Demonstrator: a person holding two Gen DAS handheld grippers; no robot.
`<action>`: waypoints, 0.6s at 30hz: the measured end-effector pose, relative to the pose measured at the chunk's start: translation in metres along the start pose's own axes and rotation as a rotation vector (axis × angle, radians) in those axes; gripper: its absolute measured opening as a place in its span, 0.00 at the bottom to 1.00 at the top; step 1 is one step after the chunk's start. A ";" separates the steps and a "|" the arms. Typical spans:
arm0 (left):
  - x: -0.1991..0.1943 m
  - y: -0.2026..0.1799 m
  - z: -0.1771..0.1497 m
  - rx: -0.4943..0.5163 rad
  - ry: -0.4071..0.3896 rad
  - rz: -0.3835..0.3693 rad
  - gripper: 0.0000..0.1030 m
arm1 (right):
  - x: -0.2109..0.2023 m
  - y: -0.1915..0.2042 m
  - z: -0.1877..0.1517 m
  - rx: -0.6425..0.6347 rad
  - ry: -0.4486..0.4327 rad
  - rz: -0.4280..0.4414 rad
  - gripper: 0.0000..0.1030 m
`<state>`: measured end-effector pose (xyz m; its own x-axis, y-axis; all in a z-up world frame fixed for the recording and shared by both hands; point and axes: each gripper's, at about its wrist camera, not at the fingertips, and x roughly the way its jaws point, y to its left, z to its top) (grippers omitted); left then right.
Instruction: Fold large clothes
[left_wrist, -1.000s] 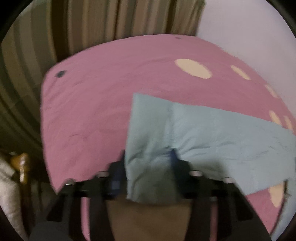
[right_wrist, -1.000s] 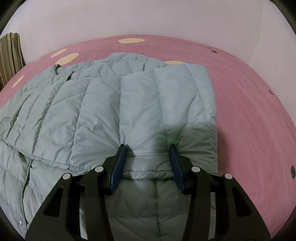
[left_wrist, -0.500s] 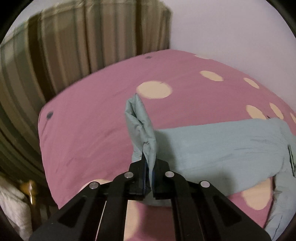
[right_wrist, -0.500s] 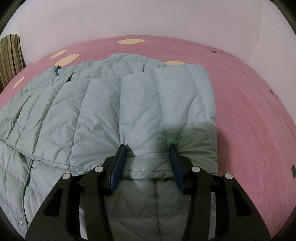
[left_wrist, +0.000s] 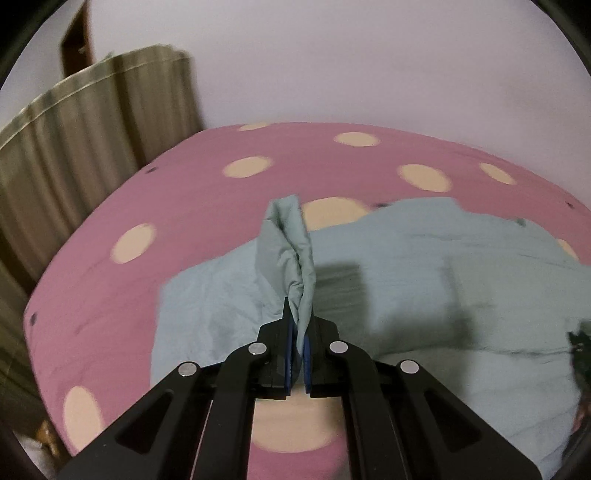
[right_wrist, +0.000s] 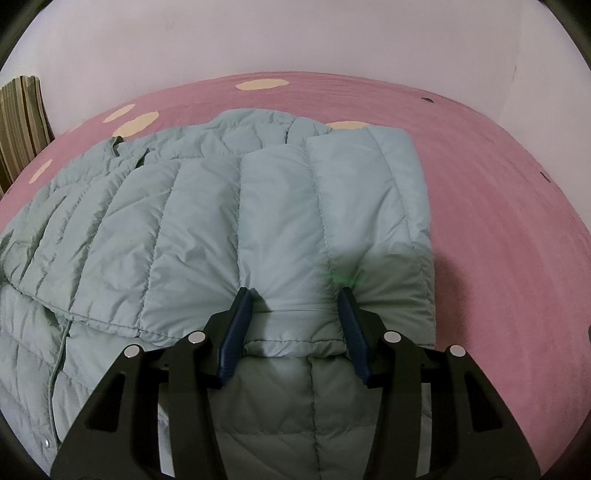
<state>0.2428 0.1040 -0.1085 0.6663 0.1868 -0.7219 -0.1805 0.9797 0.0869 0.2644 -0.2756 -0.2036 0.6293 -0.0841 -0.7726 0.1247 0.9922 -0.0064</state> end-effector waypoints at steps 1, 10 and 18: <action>0.000 -0.019 0.003 0.019 -0.003 -0.026 0.04 | 0.000 0.000 0.000 0.001 0.000 0.001 0.47; 0.012 -0.151 0.013 0.166 0.006 -0.160 0.04 | 0.000 0.000 -0.001 0.012 -0.002 0.009 0.48; 0.028 -0.234 -0.001 0.270 0.041 -0.220 0.04 | 0.000 0.000 -0.001 0.015 -0.002 0.010 0.48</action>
<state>0.3032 -0.1200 -0.1498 0.6377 -0.0284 -0.7698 0.1654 0.9811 0.1008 0.2636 -0.2754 -0.2049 0.6324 -0.0742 -0.7711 0.1296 0.9915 0.0109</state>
